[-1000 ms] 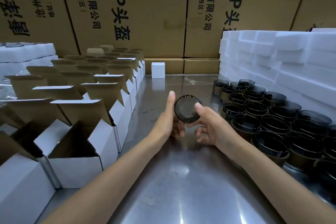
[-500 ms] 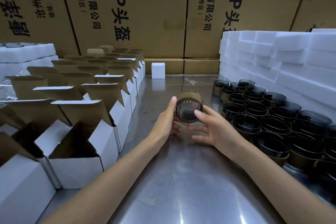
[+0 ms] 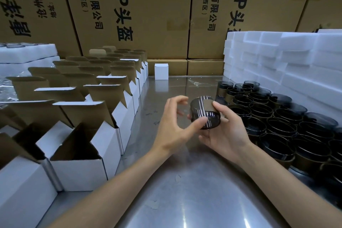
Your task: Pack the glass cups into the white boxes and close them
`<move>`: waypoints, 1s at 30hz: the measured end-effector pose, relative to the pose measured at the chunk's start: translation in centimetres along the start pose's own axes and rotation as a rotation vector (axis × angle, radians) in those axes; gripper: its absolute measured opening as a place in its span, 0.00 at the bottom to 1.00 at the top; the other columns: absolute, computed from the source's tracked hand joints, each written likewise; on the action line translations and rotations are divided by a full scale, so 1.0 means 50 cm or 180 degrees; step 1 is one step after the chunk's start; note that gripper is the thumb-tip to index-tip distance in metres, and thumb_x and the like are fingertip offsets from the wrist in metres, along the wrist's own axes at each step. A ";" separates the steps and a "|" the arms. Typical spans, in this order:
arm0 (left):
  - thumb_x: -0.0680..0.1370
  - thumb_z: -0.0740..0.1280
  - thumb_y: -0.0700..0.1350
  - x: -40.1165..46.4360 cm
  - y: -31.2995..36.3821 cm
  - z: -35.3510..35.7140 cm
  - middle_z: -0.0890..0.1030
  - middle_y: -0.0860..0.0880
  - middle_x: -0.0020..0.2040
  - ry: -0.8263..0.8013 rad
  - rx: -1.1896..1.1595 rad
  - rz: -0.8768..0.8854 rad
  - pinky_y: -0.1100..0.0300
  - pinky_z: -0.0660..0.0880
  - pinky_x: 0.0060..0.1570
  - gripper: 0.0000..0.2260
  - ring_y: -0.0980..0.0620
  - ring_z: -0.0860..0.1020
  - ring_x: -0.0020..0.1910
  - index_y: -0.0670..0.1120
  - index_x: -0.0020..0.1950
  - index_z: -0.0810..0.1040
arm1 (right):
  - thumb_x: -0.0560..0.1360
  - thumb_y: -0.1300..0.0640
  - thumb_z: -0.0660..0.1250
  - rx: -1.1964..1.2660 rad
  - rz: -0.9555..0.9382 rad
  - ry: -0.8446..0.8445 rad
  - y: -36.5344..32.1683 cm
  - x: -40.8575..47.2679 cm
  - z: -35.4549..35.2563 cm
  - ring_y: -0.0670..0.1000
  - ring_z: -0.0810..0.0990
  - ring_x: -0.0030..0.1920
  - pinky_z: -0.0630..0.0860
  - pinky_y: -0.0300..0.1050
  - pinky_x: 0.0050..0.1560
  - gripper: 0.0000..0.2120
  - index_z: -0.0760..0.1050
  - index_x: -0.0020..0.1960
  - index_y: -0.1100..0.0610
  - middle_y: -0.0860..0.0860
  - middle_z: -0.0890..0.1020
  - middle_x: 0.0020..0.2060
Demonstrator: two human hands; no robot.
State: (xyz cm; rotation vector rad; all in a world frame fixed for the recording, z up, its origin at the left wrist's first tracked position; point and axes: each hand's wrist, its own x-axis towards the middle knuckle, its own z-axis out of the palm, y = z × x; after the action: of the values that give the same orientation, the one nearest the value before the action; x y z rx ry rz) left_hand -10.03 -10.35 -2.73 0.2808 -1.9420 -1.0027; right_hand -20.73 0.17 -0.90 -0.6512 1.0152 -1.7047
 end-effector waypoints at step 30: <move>0.70 0.76 0.47 0.002 0.002 0.004 0.75 0.54 0.61 0.0160 0.0576 0.0623 0.67 0.68 0.62 0.29 0.59 0.73 0.61 0.48 0.69 0.70 | 0.65 0.52 0.73 -0.0225 -0.0612 0.0474 0.014 -0.002 0.016 0.50 0.81 0.50 0.79 0.42 0.43 0.35 0.67 0.69 0.61 0.56 0.80 0.55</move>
State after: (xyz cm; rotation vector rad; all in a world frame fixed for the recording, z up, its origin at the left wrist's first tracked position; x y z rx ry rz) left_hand -10.21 -10.23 -2.67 0.2105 -1.9743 -0.6886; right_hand -19.71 -0.12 -1.08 -0.6938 1.1518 -1.9146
